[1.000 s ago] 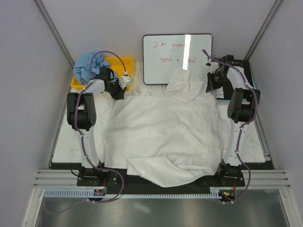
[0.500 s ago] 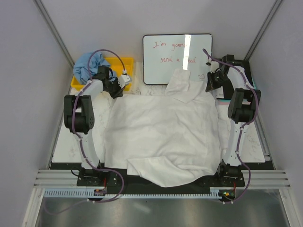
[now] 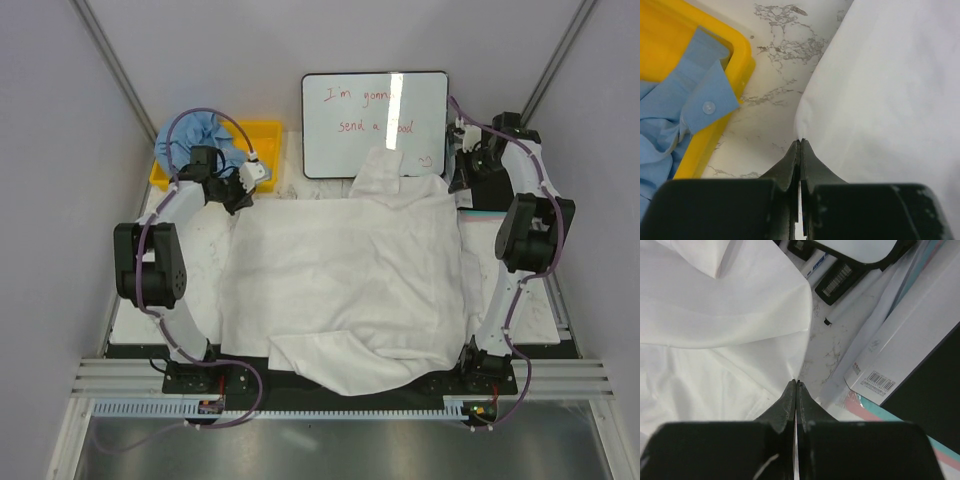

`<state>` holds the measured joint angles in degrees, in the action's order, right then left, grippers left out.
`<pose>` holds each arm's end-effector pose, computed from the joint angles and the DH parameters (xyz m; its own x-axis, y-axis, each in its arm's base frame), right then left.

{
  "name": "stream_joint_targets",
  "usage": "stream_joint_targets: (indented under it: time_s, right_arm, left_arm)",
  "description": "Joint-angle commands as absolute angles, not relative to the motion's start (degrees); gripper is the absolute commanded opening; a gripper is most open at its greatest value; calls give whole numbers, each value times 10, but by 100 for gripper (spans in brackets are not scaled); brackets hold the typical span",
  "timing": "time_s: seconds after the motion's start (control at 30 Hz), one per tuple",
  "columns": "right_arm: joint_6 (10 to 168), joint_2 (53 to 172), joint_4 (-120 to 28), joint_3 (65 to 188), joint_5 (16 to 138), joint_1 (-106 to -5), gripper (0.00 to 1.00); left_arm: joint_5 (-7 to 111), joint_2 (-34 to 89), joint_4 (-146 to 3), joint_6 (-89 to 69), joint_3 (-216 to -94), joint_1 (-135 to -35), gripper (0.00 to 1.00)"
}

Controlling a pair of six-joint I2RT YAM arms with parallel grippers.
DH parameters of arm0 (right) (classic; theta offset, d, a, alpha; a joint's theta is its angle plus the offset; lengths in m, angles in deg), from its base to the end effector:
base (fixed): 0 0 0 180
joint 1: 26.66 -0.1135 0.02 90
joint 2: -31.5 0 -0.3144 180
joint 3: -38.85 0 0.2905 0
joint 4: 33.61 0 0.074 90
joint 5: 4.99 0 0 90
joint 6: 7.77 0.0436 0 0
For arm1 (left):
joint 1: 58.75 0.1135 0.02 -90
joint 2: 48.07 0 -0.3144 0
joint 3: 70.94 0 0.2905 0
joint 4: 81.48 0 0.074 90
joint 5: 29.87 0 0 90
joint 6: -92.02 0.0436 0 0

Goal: Fold and stack the long sleeve shirts
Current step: Fold the shirt

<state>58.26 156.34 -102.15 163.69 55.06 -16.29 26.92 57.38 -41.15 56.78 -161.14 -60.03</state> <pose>0.5263 -0.0742 0.2675 -0.8269 -0.2065 -0.5231 -0.3936 0.8769 0.2759 0.4458 -0.0338 0.2490 -0.2078 0.6882 -0.6952 0.8630 0.4636 0.2010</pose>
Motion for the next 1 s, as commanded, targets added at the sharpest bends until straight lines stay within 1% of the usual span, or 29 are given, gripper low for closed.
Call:
stream_joint_targets:
  time_s: [0.0,0.27,0.37,0.77,0.97]
  right_arm:
    - [554,1514,-1042,1611,518,-146,0]
    - [534,1466,-1085,1585,476,-134,0]
    - [526,1446,-1092,1565,483,-134,0]
    - [468,1382,-1106,1411,518,-134,0]
    - [441,1360,-1107,1343,535,-134,0]
  left_arm:
    - [229,506,-460,600,-1563,-588,2]
    - [212,452,-473,627,-1519,-572,2]
    - [218,433,-474,656,-1490,-571,2]
    - [239,386,-458,779,-1392,-566,2]
    - [244,382,-456,798,-1373,-566,2]
